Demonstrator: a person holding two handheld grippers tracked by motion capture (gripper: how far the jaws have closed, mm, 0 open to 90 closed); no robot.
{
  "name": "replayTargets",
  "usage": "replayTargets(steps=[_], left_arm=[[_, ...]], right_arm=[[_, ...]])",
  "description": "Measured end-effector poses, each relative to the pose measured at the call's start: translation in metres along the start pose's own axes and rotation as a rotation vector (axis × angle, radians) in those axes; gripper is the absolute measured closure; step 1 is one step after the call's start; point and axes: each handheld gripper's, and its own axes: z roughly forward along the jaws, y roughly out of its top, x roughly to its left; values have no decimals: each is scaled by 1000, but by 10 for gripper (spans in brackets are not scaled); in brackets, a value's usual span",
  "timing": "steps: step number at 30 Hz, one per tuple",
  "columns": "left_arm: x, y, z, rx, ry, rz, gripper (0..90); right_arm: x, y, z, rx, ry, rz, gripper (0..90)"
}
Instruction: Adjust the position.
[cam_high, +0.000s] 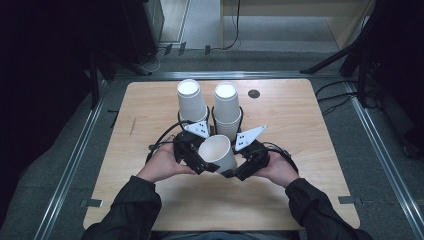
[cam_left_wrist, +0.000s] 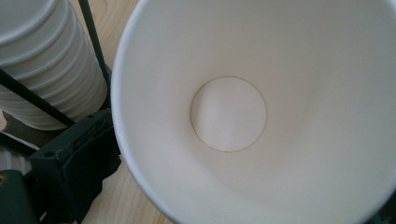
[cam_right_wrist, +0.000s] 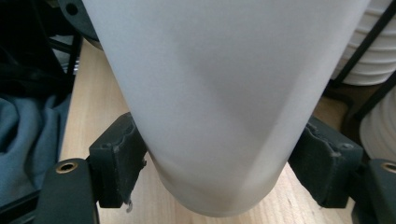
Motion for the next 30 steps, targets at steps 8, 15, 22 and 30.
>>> replayTargets(steps=[8,15,22,30], left_arm=[[0,-5,-5,-26,-17,-11,0],[2,-13,-10,-72,-27,-33,0],[8,-21,-11,-126,-41,-61,0],[9,-23,-14,-177,-61,-75,4]], right_arm=[[-1,0,-7,-13,-20,5,241],[-2,-1,-14,-26,-30,10,240],[-3,-2,-18,-33,-38,21,240],[-4,-3,-18,-39,-34,38,240]])
